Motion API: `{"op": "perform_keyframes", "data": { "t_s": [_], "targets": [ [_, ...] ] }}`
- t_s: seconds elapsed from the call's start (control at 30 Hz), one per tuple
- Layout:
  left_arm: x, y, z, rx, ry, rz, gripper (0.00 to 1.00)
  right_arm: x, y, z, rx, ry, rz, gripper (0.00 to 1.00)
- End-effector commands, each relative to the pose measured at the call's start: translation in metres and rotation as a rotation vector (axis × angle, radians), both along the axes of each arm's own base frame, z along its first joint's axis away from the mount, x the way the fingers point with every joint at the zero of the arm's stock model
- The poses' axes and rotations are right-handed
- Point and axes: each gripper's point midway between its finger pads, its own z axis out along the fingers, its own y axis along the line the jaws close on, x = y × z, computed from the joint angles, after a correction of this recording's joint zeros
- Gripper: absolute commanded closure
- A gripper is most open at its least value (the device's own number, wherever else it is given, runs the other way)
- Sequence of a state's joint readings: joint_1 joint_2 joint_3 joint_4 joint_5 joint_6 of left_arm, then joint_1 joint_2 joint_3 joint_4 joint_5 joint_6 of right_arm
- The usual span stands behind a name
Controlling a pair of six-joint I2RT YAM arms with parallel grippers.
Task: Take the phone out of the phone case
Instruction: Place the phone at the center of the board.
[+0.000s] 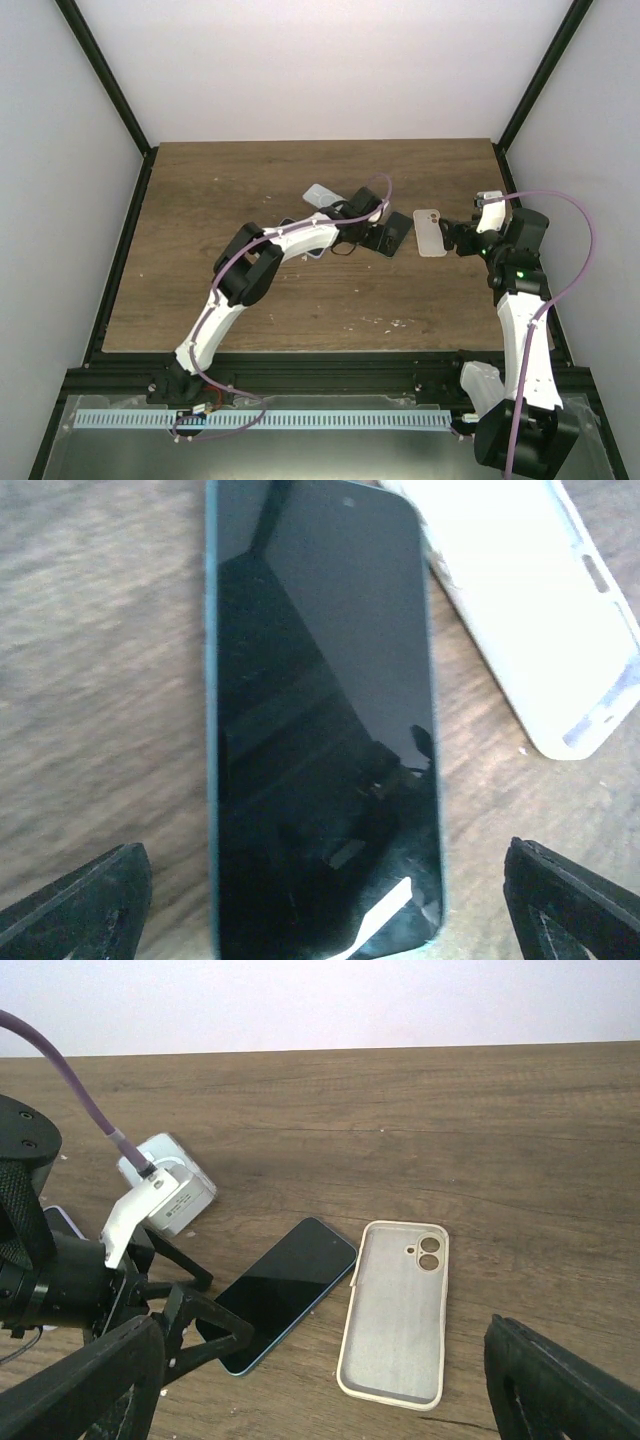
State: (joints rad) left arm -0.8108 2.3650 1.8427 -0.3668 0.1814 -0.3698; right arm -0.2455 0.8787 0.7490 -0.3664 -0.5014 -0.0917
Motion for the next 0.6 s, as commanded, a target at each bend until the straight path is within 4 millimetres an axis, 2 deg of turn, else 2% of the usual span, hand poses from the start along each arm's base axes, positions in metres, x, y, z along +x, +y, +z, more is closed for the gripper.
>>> {"op": "perform_keyframes", "data": {
  "t_s": [0.0, 0.13, 0.27, 0.33, 0.43, 0.57],
  "targets": [
    [-0.027, -0.012, -0.025, -0.045, 0.118, -0.045, 0.04, 0.001, 0.001, 0.008, -0.007, -0.020, 0.011, 0.12],
    [-0.042, -0.021, -0.026, -0.077, 0.155, -0.077, 0.12, 0.001, 0.002, 0.007, -0.006, -0.014, 0.016, 0.12],
    [-0.060, -0.034, -0.015, -0.129, 0.164, -0.133, 0.18, 0.002, 0.002, 0.006, -0.004, -0.011, 0.018, 0.12],
    [-0.060, -0.033, -0.011, -0.123, 0.154, -0.120, 0.18, 0.002, 0.002, 0.005, -0.002, -0.007, 0.019, 0.12],
    [-0.050, -0.013, -0.006, -0.057, 0.105, -0.035, 0.17, 0.003, 0.002, 0.004, -0.002, -0.003, 0.022, 0.12],
    [-0.030, 0.043, 0.017, 0.032, -0.026, 0.160, 0.12, 0.003, 0.002, 0.004, -0.007, -0.005, 0.023, 0.12]
  ]
}}
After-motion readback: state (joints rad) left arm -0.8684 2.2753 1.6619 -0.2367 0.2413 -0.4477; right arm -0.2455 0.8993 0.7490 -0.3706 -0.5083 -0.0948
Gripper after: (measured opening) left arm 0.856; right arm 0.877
